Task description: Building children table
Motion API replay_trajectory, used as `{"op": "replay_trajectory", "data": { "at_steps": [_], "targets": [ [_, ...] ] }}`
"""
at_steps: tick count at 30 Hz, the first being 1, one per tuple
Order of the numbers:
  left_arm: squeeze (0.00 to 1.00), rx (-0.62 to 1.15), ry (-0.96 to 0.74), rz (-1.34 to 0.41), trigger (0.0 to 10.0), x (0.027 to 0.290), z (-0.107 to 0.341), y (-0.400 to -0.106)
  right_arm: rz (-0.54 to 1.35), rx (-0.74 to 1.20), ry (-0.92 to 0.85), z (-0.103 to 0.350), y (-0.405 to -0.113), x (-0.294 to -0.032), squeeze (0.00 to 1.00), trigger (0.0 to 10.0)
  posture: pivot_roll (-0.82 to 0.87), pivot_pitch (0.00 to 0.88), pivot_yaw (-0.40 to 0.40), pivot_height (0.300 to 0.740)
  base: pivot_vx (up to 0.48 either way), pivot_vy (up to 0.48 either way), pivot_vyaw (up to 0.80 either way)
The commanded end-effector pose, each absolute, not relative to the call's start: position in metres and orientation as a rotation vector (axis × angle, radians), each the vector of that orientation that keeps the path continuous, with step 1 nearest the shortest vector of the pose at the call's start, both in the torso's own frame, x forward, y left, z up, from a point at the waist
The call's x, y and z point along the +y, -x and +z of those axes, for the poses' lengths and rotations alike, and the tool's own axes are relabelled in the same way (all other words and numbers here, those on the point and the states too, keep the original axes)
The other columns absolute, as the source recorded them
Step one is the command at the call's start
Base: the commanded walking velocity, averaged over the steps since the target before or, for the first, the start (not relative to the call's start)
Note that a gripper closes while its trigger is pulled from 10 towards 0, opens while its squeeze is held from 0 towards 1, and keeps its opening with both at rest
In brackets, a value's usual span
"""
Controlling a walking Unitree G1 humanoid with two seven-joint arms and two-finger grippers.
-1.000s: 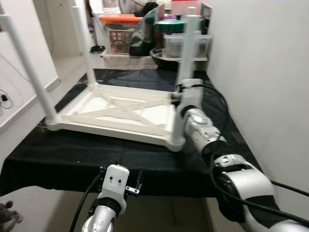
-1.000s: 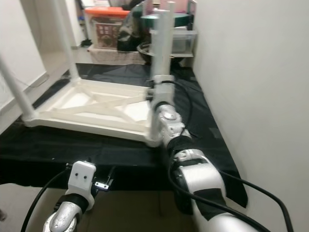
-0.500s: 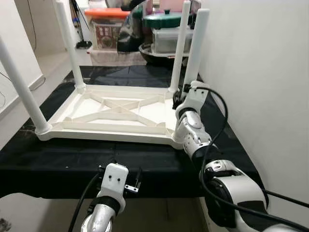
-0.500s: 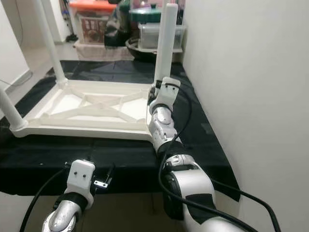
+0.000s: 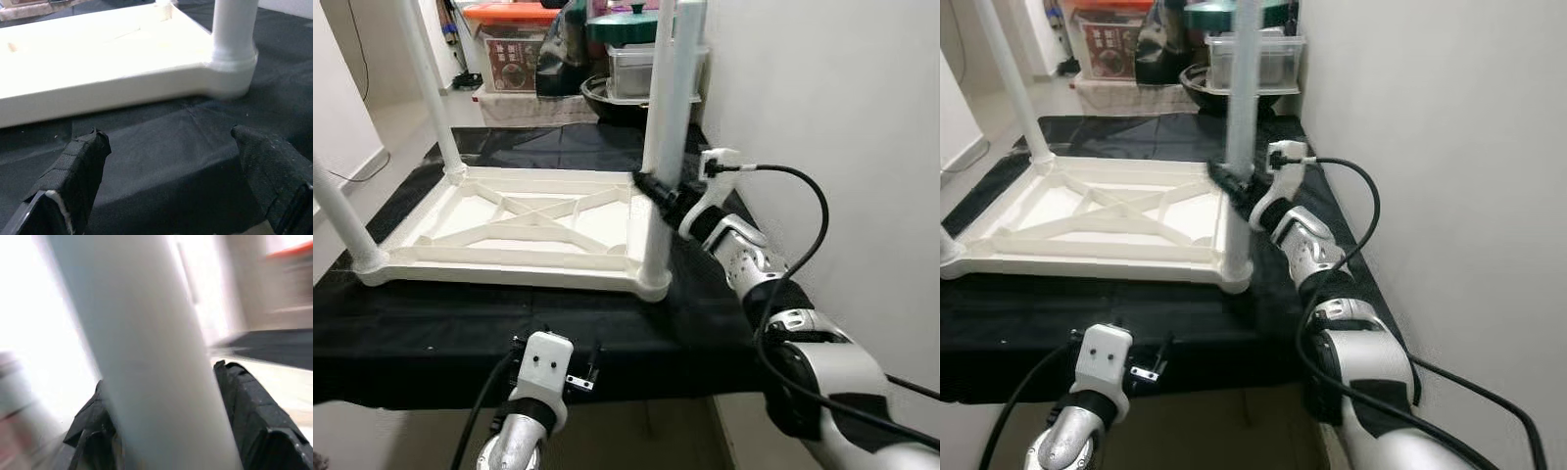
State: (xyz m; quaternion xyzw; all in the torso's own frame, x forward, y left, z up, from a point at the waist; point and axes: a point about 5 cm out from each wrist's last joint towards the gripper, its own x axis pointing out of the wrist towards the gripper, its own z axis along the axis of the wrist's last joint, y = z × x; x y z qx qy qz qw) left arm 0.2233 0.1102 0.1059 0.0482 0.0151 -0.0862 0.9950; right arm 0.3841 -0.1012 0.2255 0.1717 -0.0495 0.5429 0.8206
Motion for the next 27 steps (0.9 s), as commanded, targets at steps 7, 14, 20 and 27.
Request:
{"op": "replay_trajectory", "data": {
  "at_steps": [7, 14, 20, 27],
  "targets": [
    [0.00, 0.047, -0.103, -0.173, 10.0, 0.111, 0.103, -0.223, 1.550, 0.000, -0.334, 0.214, -0.363, -0.082, 0.00, 10.0, 0.00, 0.000, -0.018, 0.734, 0.000, 0.000, 0.00],
    [0.00, 0.048, -0.102, -0.172, 10.0, 0.110, 0.103, -0.223, 1.601, 0.038, -0.179, 0.204, -0.358, -0.064, 0.00, 0.0, 0.01, 0.000, -0.023, 0.734, 0.000, 0.000, 0.00],
    [0.00, 0.049, -0.100, -0.170, 10.0, 0.110, 0.102, -0.223, 1.177, -0.019, -0.101, 0.208, -0.381, -0.063, 0.00, 0.0, 0.00, 0.000, -0.023, 0.734, 0.000, 0.000, 0.00],
    [0.00, 0.051, -0.100, -0.172, 10.0, 0.110, 0.101, -0.223, 0.218, 0.114, -0.108, 0.192, -0.414, -0.118, 0.00, 0.0, 0.00, 0.000, -0.020, 0.734, 0.000, 0.000, 0.00]
  ]
}}
